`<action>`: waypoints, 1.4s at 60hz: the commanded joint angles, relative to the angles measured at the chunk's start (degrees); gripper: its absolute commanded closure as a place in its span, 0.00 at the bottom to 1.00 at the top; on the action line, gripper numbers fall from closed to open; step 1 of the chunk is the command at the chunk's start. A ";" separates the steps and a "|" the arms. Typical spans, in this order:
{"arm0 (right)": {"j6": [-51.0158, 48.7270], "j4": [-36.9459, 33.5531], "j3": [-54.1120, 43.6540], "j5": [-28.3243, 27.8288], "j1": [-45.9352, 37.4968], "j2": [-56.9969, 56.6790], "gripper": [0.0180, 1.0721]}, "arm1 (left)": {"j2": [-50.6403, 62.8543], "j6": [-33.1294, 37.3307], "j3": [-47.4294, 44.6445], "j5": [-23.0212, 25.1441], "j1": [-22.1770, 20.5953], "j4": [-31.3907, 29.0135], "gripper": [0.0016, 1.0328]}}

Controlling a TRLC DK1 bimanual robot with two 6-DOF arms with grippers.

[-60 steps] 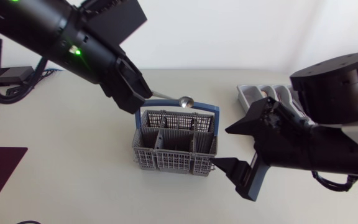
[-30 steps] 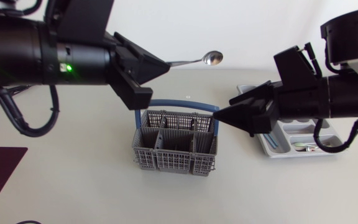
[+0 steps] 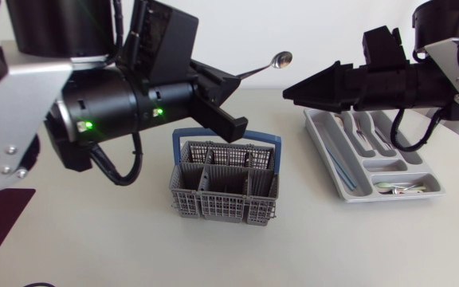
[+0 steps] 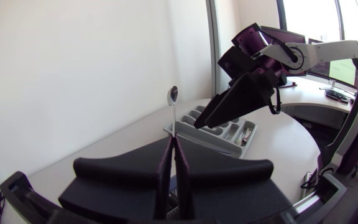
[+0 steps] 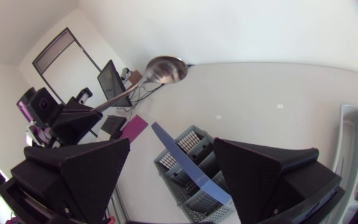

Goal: Sort the cutlery from the basket into the organizer compartments.

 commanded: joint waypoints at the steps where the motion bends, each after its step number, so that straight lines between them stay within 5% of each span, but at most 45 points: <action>1: 7.28 3.99 1.79 -3.19 -1.28 2.50 0.08 | 2.96 -1.34 0.06 -1.99 -0.56 2.66 0.97; 22: 19.68 11.38 8.47 -5.13 0.48 12.35 0.14 | 11.48 -0.20 0.67 -9.28 -1.79 14.26 0.97; 35: 22.84 11.46 11.98 -5.13 0.83 16.13 0.29 | 15.70 0.68 1.64 -11.66 -2.50 18.66 0.97; 50: 27.94 15.68 13.04 -5.13 1.36 17.71 0.56 | 18.16 1.03 2.34 -13.15 -2.59 21.38 0.97; 84: 27.59 15.24 11.19 -4.78 0.04 15.16 0.57 | 18.69 2.88 2.08 -13.77 -1.00 23.05 0.97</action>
